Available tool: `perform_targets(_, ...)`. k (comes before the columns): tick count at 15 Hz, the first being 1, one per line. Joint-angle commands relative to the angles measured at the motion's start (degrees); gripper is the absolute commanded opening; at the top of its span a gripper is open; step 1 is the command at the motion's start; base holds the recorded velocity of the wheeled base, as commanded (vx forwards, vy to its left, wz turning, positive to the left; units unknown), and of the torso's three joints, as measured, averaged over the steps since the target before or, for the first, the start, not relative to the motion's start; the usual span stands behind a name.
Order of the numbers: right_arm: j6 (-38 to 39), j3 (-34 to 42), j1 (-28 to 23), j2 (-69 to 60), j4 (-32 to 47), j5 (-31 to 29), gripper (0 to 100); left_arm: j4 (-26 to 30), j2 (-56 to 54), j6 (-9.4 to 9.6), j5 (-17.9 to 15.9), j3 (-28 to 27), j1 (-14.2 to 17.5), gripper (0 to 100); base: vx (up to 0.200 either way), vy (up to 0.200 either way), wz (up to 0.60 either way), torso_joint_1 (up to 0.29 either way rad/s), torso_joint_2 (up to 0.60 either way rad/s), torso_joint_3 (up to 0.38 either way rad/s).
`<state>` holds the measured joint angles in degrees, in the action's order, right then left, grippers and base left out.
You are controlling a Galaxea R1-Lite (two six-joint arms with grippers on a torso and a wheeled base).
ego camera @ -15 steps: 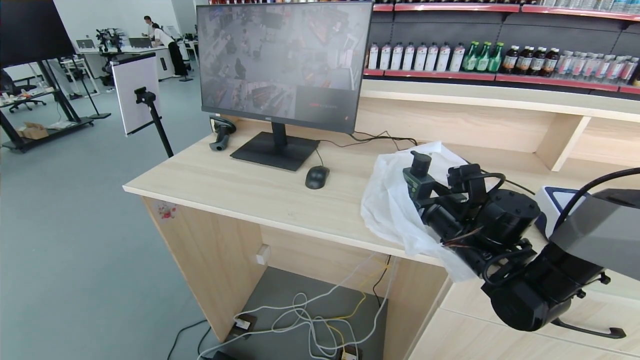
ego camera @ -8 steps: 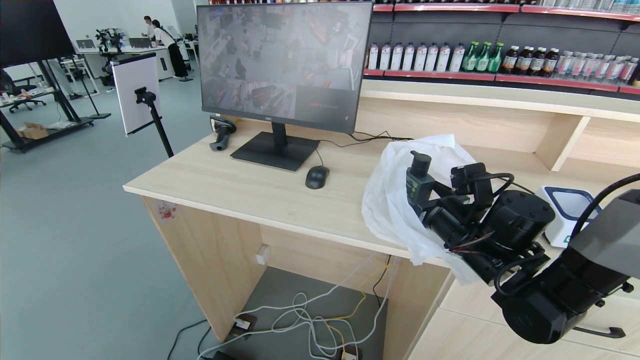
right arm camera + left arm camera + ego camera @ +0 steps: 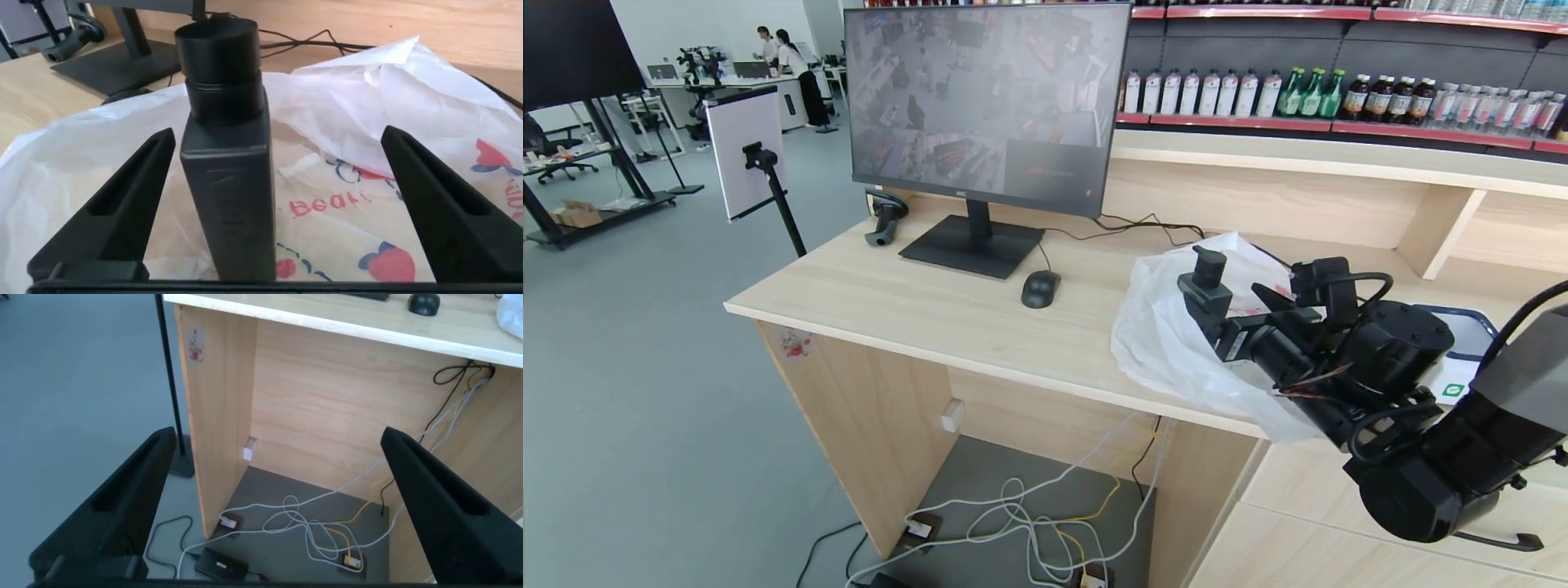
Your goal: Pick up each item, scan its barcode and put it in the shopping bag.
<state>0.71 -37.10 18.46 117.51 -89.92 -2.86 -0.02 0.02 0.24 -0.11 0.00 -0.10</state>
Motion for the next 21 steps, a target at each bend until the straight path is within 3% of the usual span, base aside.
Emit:
perform_targets(1,0.1,0.4,-0.3,-0.8,-0.1,0.0,100,0.0,0.0,0.02,-0.1,0.0,0.0,100,0.0,0.0,0.0,0.0,0.0,0.0)
perform_targets(13,3.0,5.3,-1.0,-19.0,-0.1,0.0,100,0.0,0.0,0.02,0.0,0.0,0.0,100,0.0,0.0,0.0,0.0,0.0,0.0)
perform_targets(16,2.9,9.8,-1.8,-22.4,-0.1,0.0,100,0.0,0.0,0.02,0.0,0.0,0.0,100,0.0,0.0,0.0,0.0,0.0,0.0)
perform_targets(21,2.9,9.9,-1.8,-23.4,-0.1,0.0,100,0.0,0.0,0.02,-0.1,0.0,0.0,100,0.0,0.0,-0.6,0.001,0.0,0.001)
